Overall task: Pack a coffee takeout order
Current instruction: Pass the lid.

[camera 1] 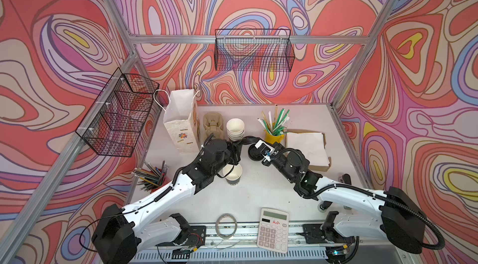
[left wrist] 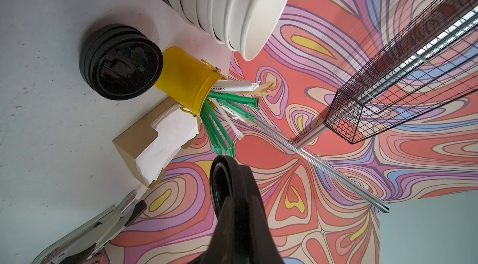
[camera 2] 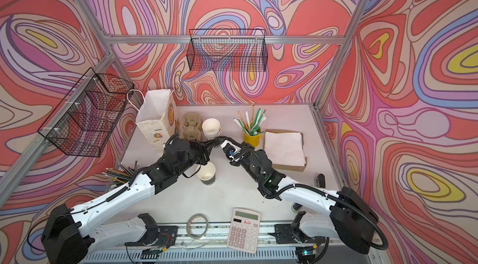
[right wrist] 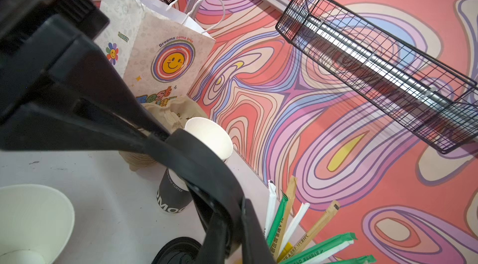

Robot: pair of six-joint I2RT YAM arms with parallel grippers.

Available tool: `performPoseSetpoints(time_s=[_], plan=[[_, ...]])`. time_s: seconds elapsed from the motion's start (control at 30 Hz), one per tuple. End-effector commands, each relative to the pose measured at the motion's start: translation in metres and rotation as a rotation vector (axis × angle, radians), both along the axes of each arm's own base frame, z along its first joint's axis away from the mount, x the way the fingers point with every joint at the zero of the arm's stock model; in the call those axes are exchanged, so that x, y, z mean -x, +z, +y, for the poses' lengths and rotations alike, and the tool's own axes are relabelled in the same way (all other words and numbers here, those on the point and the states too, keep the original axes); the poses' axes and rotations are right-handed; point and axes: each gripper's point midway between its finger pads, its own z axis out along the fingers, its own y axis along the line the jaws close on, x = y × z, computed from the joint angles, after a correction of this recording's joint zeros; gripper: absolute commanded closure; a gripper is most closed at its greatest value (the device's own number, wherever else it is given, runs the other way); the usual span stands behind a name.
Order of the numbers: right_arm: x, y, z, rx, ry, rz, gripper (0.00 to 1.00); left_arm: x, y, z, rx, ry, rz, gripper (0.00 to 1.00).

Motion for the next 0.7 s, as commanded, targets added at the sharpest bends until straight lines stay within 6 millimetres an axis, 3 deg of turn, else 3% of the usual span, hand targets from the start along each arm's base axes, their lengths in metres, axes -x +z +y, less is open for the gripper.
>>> performPoseSetpoints(time_s=[0.0, 0.13, 0.27, 0.67], plan=[[0.023, -0.003, 0.019, -0.002, 0.132, 0.016, 1.00, -0.002, 0.010, -0.005, 0.041, -0.012, -0.039, 1.00], [0.022, -0.007, 0.021, -0.001, 0.134, 0.034, 0.97, -0.001, 0.011, -0.008, 0.041, -0.034, -0.052, 1.00], [0.023, -0.007, 0.022, -0.003, 0.143, 0.043, 0.83, 0.002, 0.015, -0.008, 0.029, -0.050, -0.089, 1.00], [0.031, -0.003, 0.019, -0.044, 0.164, 0.134, 0.56, 0.004, 0.025, 0.011, -0.008, -0.001, -0.206, 1.00]])
